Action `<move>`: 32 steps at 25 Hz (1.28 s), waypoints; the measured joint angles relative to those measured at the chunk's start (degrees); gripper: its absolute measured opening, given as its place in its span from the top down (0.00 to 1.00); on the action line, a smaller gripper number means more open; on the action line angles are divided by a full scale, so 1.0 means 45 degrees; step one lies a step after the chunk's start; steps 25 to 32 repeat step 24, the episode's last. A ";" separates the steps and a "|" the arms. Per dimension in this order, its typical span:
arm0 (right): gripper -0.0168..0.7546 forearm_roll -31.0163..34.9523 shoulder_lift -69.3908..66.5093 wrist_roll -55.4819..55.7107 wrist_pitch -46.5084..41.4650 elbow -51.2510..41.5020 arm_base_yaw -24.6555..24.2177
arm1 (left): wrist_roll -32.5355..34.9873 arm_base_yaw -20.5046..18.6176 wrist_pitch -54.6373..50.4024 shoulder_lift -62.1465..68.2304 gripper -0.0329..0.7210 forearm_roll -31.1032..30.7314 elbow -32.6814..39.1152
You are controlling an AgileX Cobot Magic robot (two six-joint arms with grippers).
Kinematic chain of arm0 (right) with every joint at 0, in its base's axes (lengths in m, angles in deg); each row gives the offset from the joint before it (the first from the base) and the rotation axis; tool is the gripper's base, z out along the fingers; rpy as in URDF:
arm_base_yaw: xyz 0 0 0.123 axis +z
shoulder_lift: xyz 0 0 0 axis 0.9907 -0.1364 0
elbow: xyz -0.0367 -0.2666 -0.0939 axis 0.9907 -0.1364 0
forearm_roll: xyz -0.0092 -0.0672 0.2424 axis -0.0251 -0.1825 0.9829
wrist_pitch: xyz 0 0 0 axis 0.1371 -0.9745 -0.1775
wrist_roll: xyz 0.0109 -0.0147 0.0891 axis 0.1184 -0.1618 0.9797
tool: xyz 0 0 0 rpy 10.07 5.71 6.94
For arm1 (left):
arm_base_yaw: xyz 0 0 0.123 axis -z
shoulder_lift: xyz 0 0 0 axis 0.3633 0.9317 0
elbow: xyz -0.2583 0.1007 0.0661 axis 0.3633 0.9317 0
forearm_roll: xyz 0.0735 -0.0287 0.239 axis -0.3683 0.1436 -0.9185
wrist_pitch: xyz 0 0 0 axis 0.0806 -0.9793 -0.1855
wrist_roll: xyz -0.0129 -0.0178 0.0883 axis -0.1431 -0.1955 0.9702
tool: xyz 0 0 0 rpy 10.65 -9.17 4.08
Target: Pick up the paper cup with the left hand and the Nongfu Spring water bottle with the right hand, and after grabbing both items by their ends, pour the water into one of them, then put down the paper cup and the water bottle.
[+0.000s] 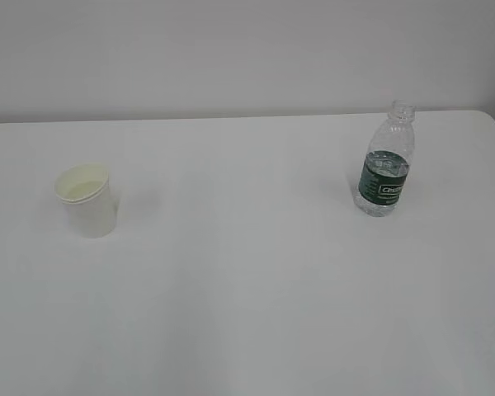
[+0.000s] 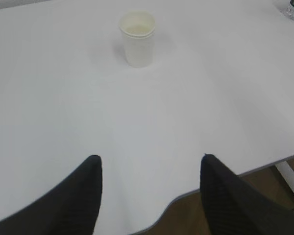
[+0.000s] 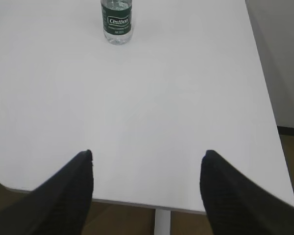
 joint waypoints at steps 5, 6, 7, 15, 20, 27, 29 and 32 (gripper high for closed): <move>0.30 -0.0029 0.0000 0.0000 0.0482 -0.0296 0.0000 | 0.0000 0.0000 0.0544 0.0000 0.36 -0.0045 0.0326; 0.30 -0.0029 0.0000 0.0000 0.0480 -0.0296 0.0000 | 0.0000 0.0000 0.0545 0.0000 0.36 -0.0045 0.0326; 0.30 -0.0029 0.0000 0.0000 0.0480 -0.0296 0.0000 | 0.0000 0.0000 0.0545 0.0000 0.36 -0.0045 0.0326; 0.30 -0.0029 0.0000 0.0000 0.0533 -0.0296 0.0000 | 0.0000 0.0000 0.0597 0.0000 0.36 -0.0045 0.0326; 0.30 -0.0029 0.0000 0.0000 0.0533 -0.0296 0.0000 | 0.0000 0.0000 0.0597 0.0000 0.36 -0.0045 0.0326; 0.30 -0.0029 0.0000 0.0000 0.0533 -0.0296 0.0000 | 0.0000 0.0000 0.0619 0.0000 0.36 -0.0045 0.0326; 0.30 -0.0029 0.0000 0.0000 0.0533 -0.0296 0.0000 | 0.0000 0.0000 0.0619 0.0000 0.36 -0.0045 0.0326; 0.30 -0.0029 0.0000 0.0000 0.0533 -0.0296 0.0000 | 0.0000 0.0000 0.0619 0.0000 0.36 -0.0045 0.0326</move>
